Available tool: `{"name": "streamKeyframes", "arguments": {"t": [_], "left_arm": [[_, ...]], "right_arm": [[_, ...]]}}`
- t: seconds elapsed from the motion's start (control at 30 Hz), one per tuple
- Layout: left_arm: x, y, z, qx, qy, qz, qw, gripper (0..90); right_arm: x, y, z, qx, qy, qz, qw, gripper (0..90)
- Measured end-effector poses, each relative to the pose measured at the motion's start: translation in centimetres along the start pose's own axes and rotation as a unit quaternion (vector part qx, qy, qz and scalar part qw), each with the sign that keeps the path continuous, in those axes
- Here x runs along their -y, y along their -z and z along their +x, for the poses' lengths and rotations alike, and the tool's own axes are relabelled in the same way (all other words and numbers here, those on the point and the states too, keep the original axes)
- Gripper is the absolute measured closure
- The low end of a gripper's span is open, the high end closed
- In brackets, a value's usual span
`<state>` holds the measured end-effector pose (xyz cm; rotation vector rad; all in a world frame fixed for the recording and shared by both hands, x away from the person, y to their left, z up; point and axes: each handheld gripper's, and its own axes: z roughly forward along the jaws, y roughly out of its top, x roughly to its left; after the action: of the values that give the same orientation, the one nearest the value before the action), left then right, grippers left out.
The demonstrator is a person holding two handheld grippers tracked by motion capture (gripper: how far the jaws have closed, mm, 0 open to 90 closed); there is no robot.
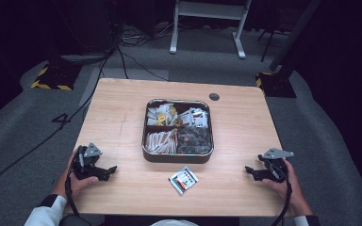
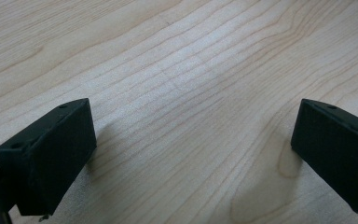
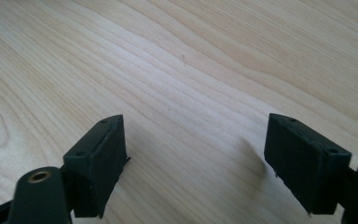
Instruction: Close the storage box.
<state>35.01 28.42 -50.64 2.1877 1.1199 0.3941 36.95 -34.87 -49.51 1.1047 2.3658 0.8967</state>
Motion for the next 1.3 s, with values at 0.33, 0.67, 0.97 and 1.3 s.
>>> {"name": "streamKeyframes", "arguments": {"t": [0.33, 0.67, 0.97, 1.3], "left_arm": [[0.0, 0.0, 0.0, 0.0, 0.001, 0.0, 1.0, 0.2], [0.0, 0.0, 0.0, -0.001, 0.001, 0.0, 1.0, 0.1], [0.0, 0.0, 0.0, -0.002, 0.001, 0.0, 1.0, 0.2], [0.0, 0.0, 0.0, -0.001, 0.0, -0.001, 1.0, 0.2]], "right_arm": [[2.0, 0.8, -0.8, -0.002, -0.04, -0.029, 0.9988, 19.6], [2.5, 1.1, -0.8, 0.001, -0.044, -0.037, 0.9984, 19.8], [2.4, 1.0, -0.8, 0.006, -0.049, -0.037, 0.9981, 19.4], [2.3, 0.9, -0.8, 0.012, -0.054, -0.036, 0.9978, 19.1]]}}
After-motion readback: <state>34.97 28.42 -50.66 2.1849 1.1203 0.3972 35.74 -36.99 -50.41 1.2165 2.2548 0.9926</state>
